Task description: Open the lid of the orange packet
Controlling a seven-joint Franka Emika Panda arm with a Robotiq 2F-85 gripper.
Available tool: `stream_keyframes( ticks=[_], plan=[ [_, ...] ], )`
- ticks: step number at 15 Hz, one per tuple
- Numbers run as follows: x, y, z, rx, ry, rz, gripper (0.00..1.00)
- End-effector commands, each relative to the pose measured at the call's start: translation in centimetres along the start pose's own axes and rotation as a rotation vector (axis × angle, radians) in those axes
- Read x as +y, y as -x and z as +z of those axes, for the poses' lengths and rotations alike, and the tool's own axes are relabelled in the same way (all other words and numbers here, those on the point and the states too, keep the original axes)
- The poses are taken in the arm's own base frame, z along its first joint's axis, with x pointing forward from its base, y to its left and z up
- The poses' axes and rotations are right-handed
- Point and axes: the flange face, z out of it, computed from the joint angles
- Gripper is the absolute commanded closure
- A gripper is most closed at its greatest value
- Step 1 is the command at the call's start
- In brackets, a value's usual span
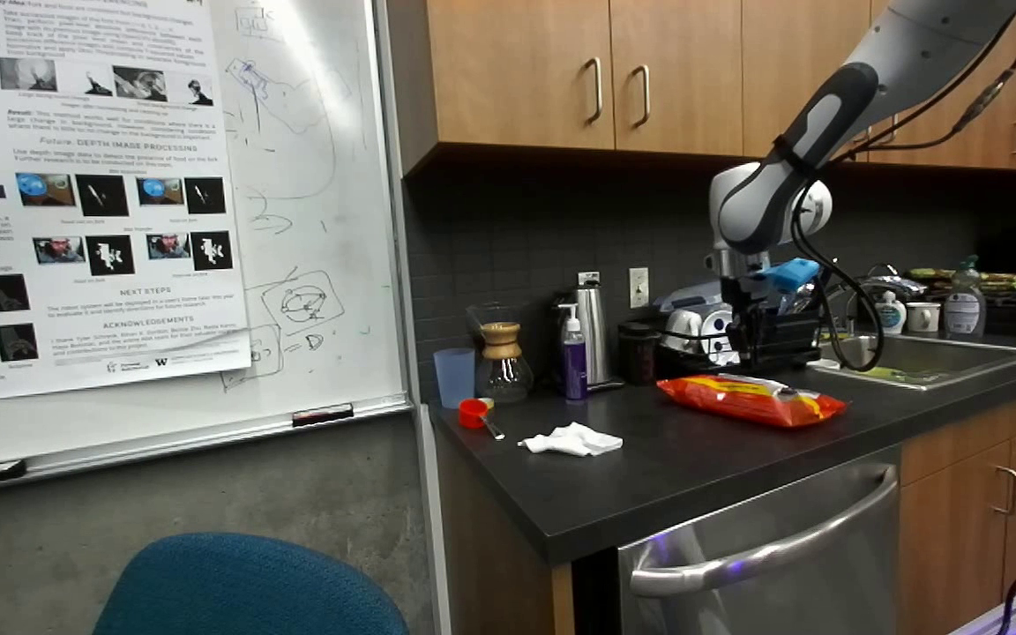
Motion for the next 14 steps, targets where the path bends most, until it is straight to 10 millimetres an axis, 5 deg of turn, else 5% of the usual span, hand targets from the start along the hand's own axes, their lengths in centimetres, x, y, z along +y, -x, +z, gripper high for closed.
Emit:
stream_keyframes(
  ticks=[1,5,8,14],
  plan=[
    [-0.7,0.3,0.0,-0.016,-0.042,-0.021,0.41],
    [-1.3,0.2,0.4,-0.026,-0.059,-0.028,0.13],
    [-1.4,-0.1,0.6,-0.028,-0.060,-0.033,0.13],
    [-1.3,-0.4,1.7,-0.042,-0.071,-0.039,0.27]
  ],
)
